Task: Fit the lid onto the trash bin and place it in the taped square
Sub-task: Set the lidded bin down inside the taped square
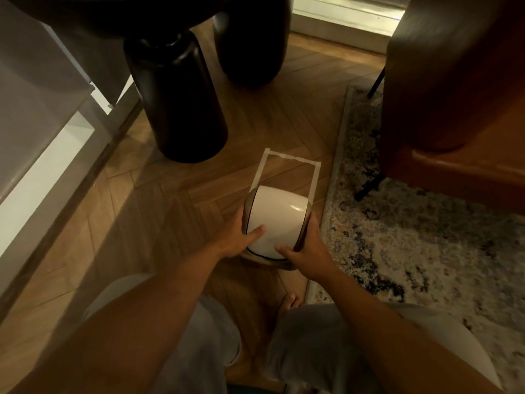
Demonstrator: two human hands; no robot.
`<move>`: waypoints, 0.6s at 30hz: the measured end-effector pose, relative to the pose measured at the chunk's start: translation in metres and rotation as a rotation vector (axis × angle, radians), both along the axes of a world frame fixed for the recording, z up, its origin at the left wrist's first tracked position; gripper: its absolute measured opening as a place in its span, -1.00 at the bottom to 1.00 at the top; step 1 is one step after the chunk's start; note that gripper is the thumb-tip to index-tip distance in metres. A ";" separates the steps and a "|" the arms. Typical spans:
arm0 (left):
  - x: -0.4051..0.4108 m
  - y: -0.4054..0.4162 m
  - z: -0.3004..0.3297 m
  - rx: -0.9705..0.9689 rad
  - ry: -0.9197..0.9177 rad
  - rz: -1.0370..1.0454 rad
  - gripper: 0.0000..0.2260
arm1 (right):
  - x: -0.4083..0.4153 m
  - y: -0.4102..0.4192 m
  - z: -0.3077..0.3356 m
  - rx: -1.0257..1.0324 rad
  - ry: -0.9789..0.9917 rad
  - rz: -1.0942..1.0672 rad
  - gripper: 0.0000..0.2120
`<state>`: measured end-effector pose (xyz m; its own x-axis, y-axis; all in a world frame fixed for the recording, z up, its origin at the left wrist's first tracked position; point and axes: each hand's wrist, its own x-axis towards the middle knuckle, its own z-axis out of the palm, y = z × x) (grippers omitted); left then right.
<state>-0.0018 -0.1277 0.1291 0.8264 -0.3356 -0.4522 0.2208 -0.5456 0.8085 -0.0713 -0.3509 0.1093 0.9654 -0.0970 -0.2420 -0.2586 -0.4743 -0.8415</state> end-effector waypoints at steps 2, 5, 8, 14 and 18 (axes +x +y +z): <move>0.002 0.012 -0.003 0.033 0.013 -0.081 -0.05 | 0.000 -0.006 -0.002 0.017 0.017 0.051 0.26; 0.003 0.027 -0.014 0.099 0.036 -0.188 0.11 | -0.007 -0.011 -0.010 -0.018 0.096 0.088 0.40; 0.004 0.029 -0.021 0.124 0.069 -0.189 0.07 | -0.014 -0.012 -0.029 -0.056 0.127 0.078 0.41; 0.004 0.031 -0.039 0.164 0.085 -0.179 0.03 | -0.018 -0.009 -0.037 -0.055 0.142 0.076 0.35; 0.002 0.031 -0.044 0.175 0.067 -0.159 0.02 | -0.020 -0.012 -0.039 -0.064 0.098 0.093 0.33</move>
<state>0.0000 -0.0967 0.0849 0.7355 -0.3710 -0.5669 0.1709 -0.7080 0.6852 -0.0914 -0.3625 0.0702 0.9430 -0.0268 -0.3316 -0.2905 -0.5518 -0.7817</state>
